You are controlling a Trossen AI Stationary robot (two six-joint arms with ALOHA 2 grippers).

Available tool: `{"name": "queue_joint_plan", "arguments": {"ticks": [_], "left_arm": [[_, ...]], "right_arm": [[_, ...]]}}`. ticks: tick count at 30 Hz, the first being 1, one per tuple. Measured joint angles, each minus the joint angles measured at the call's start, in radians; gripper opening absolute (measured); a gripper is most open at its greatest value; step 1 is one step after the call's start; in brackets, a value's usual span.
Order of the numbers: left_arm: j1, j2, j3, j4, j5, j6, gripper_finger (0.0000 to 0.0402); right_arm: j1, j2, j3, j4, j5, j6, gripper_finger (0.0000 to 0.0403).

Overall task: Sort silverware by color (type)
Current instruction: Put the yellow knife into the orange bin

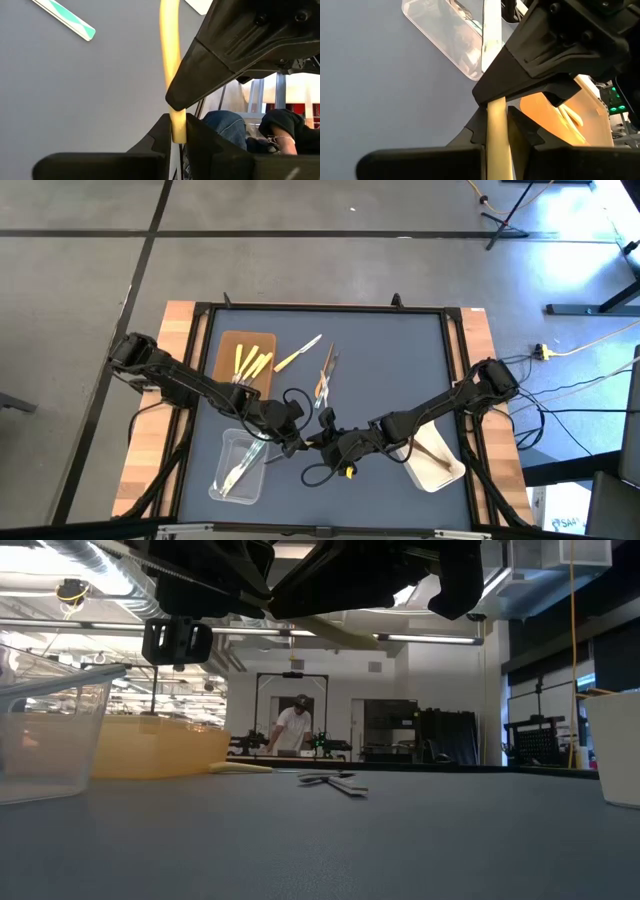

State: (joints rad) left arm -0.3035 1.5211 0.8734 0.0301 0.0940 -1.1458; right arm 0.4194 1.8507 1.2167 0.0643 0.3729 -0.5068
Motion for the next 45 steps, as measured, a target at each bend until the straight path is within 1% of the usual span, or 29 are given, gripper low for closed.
{"name": "queue_joint_plan", "arguments": {"ticks": [3,17,19,24,26,30,33,38,45], "left_arm": [[0.0,0.0,0.0,0.0,0.0,0.0,0.0026],[0.0,0.0,0.0,0.003,-0.001,0.0,0.0029],[0.0,0.0,0.0,0.003,-0.001,0.001,0.003],[0.0,-0.001,0.0,0.009,-0.005,0.0,0.0028],[0.0,-0.002,0.0,0.008,-0.005,0.0,0.0028],[0.008,-0.002,0.0,0.004,-0.001,0.0,0.0031],[0.017,-0.002,0.0,0.003,-0.001,-0.001,0.003],[0.04,-0.002,0.0,0.002,0.001,-0.001,0.0029],[0.094,-0.002,0.0,0.005,-0.03,0.059,0.0028]], "right_arm": [[0.0,0.0,0.0,0.0,0.0,0.0,0.0035],[-0.001,0.0,0.0,0.0,-0.016,0.0,0.004],[-0.001,0.0,0.0,0.0,-0.024,0.0,0.0055],[-0.002,0.0,0.0,-0.002,-0.025,0.0,0.0119],[-0.002,0.0,0.0,-0.001,-0.026,0.0,0.0139],[-0.001,-0.005,0.0,-0.004,-0.016,-0.011,0.0157],[0.0,-0.032,-0.001,-0.02,-0.003,-0.047,0.016],[0.0,-0.116,-0.001,-0.088,0.005,-0.05,0.016],[0.0,-0.256,-0.001,-0.309,0.113,-0.039,0.016]]}}
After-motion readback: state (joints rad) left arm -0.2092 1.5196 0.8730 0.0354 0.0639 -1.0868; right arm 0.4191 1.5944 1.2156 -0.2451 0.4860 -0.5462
